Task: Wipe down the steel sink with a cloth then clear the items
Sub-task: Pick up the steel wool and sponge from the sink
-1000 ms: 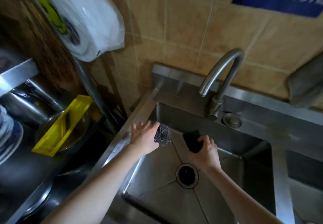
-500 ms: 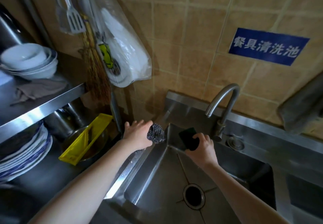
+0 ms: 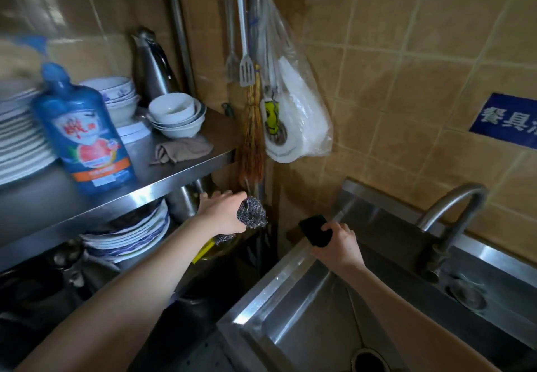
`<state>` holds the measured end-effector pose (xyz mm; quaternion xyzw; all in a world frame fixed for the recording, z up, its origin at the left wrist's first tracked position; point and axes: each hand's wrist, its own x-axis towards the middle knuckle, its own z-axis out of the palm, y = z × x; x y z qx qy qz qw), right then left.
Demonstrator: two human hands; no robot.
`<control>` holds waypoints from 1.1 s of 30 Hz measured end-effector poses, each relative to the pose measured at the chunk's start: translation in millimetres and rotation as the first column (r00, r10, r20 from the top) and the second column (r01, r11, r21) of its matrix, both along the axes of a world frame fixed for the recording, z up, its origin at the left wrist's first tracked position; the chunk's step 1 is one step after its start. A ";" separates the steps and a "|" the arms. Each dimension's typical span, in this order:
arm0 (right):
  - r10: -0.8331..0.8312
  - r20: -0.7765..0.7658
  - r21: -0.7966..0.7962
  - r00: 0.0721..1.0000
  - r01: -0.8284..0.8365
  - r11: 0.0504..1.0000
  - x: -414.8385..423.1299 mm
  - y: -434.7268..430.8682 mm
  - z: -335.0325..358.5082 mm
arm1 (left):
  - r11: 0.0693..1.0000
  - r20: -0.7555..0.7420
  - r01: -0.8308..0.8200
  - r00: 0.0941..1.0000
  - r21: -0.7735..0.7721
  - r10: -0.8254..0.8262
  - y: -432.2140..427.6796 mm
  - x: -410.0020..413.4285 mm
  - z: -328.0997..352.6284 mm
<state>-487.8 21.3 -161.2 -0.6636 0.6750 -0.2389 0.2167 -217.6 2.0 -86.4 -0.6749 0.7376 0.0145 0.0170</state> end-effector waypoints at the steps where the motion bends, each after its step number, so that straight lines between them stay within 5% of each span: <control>1: 0.023 -0.006 0.002 1.000 -0.023 1.000 10.6 -3.1 4.1 | 1.000 -0.008 -0.027 1.000 -0.006 0.026 3.8 12.4 4.3; 18: 0.460 -0.051 0.013 0.886 -0.460 0.888 242.4 -13.0 76.5 | 0.858 -0.067 -0.510 0.860 -0.059 0.507 114.4 245.2 66.4; 33: 0.673 -0.159 -0.080 0.723 -0.688 0.721 451.3 20.3 114.9 | 0.772 0.032 -0.636 0.771 -0.005 0.636 163.5 364.1 66.2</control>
